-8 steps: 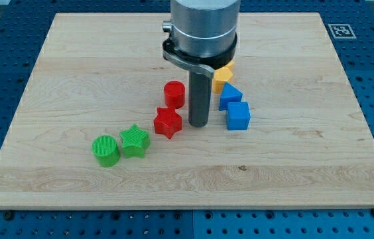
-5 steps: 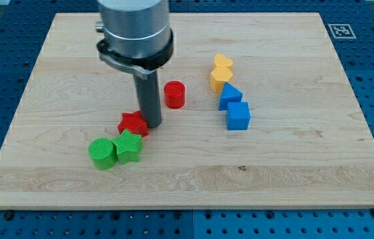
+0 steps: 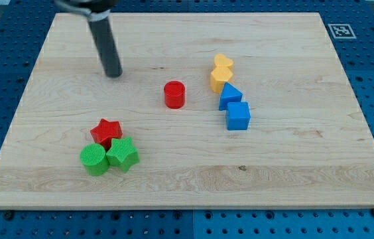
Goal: Push the red circle into the red star and green blocks
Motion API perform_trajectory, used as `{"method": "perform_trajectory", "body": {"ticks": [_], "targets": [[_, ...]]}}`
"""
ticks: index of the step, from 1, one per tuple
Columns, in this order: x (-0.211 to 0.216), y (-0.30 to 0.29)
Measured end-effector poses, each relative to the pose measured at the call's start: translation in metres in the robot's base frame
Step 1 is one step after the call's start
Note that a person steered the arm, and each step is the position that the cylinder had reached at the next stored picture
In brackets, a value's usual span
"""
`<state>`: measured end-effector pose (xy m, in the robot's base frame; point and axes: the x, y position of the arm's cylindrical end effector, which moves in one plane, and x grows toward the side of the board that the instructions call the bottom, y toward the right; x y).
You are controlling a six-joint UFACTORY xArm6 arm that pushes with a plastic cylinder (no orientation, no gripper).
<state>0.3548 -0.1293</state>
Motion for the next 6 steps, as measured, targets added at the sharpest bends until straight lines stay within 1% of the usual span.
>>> {"method": "perform_trajectory", "body": {"ticks": [1,2,4,6], "targets": [[-0.011,0.071],[-0.009,0.132],[0.038,0.133],[0.069,0.113]]}}
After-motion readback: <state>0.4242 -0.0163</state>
